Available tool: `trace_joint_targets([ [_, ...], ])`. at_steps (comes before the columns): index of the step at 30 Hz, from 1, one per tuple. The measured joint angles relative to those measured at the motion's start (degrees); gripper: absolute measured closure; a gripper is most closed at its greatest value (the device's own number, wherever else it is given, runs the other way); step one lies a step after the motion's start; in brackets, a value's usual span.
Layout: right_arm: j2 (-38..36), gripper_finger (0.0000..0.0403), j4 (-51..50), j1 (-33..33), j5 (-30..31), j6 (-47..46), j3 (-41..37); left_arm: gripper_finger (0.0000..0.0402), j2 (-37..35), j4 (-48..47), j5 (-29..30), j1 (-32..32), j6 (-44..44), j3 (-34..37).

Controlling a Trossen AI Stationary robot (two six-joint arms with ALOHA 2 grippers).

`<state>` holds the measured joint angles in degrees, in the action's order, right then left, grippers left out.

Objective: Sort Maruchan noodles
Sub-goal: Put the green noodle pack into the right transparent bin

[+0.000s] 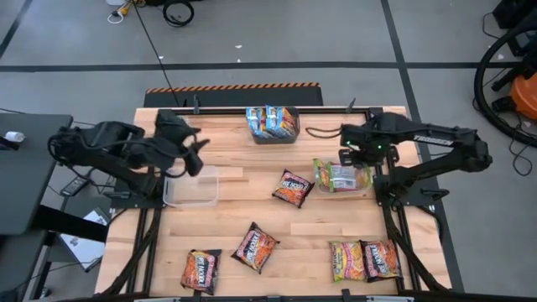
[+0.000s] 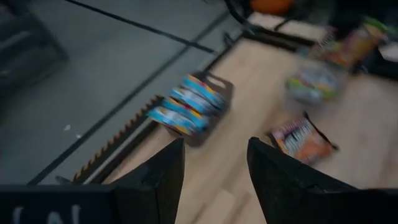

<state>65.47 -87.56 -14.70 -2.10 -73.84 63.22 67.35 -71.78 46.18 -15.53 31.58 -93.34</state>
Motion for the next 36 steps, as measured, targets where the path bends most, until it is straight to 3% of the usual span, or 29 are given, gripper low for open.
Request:
trace_joint_targets([
  [7,0.3,0.0256,7.0,-5.7,-2.0,3.8,-7.8,0.0223,3.7,3.3,-15.7,4.6,-8.4,0.0],
  [11,0.7,0.0250,8.7,-9.5,-0.9,6.7,-10.3,0.0223,6.1,6.7,-21.1,6.7,-14.5,0.0],
  [16,0.9,0.0211,7.2,-14.0,-0.9,11.7,-10.4,0.0223,8.3,11.3,-27.6,9.1,-18.7,0.0],
  [20,0.9,0.0169,3.2,-15.6,-0.8,16.3,-4.3,0.0223,8.5,11.8,-29.5,10.9,-20.3,0.0],
  [24,0.9,0.0149,1.5,-12.9,2.6,16.9,4.0,0.0223,8.3,12.4,-29.9,13.9,-20.7,0.0],
  [27,0.8,0.0150,6.5,-7.9,4.7,19.9,7.7,0.0223,7.8,13.2,-32.4,16.2,-20.8,0.0],
  [32,1.3,0.0155,19.1,1.3,7.4,35.7,5.6,0.0223,7.9,14.7,-36.8,18.7,-22.3,0.0],
  [36,3.2,0.0157,20.8,3.7,6.2,44.9,2.3,0.0223,7.8,14.7,-37.1,19.4,-22.2,0.0],
])
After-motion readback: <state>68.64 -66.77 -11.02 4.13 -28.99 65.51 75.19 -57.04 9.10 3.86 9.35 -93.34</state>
